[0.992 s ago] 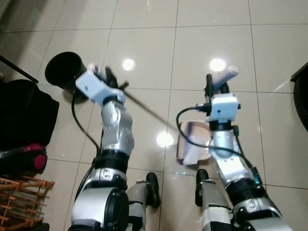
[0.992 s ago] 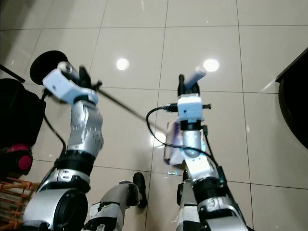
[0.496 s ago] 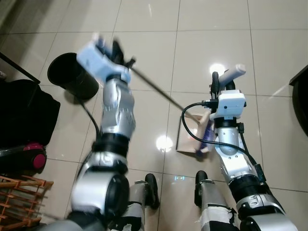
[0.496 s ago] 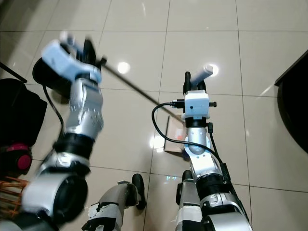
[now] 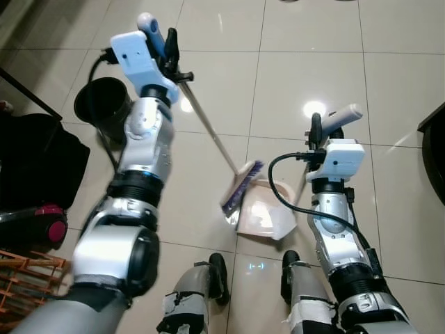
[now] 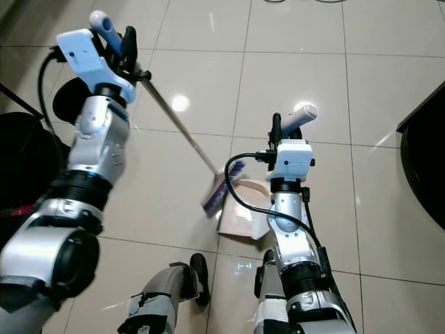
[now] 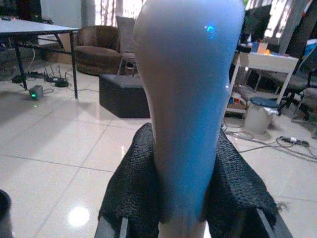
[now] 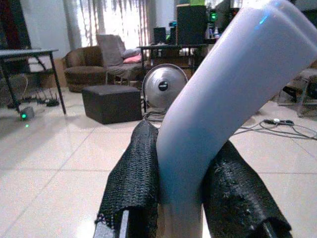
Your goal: Sweep floor
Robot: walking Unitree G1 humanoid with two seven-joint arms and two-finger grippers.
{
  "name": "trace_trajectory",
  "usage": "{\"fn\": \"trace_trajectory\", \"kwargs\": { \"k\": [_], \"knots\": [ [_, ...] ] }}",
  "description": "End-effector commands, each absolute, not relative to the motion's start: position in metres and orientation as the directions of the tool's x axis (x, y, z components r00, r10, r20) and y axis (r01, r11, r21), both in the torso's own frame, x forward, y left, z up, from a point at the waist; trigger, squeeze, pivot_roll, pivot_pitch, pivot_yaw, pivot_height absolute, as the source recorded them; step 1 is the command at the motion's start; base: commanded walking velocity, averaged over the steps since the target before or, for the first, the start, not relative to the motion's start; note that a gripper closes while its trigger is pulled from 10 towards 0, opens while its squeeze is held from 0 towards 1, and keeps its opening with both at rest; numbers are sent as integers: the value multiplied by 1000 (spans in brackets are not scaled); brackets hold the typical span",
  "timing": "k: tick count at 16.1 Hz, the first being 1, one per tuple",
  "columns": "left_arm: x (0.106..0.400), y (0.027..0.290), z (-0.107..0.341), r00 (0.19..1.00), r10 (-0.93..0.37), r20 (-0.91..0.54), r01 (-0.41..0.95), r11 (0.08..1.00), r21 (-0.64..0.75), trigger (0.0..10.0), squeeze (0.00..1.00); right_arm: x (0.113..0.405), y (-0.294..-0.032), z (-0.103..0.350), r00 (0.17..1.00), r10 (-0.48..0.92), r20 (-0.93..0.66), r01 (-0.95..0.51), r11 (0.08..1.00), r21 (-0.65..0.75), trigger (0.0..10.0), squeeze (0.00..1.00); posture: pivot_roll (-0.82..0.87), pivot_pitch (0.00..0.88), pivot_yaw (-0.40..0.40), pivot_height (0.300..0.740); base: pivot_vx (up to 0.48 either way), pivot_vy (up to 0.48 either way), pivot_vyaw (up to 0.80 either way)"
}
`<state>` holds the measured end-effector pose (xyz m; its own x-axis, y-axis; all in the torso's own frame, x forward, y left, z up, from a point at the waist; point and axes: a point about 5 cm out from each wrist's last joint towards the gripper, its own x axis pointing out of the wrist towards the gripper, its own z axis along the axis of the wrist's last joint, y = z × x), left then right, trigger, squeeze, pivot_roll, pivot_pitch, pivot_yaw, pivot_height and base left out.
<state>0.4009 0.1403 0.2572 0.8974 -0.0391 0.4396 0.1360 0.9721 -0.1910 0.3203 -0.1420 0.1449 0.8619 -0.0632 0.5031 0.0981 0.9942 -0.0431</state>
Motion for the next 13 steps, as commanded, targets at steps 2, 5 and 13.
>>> {"fn": "trace_trajectory", "kwargs": {
  "k": [2, 5, 13],
  "knots": [
    [400, 162, 247, 906, -55, 420, 87, 995, -58, 10000, 0, 318, -146, 159, 847, -80, 525, 84, 996, 16, 10000, 0, 5, 211, 147, 740, 0, 0, 0],
    [397, 187, 219, 962, -20, 273, 21, 1000, -2, 10000, 0, 312, -162, 174, 841, -133, 525, 106, 991, 81, 10000, 0, -27, 189, 144, 740, 0, 0, 0],
    [349, 222, 178, 980, -50, 195, 24, 991, 135, 10000, 0, 289, -194, 209, 914, -198, 355, 140, 973, 184, 10000, 0, -67, 138, 110, 740, 0, 0, 0]
  ]
}}
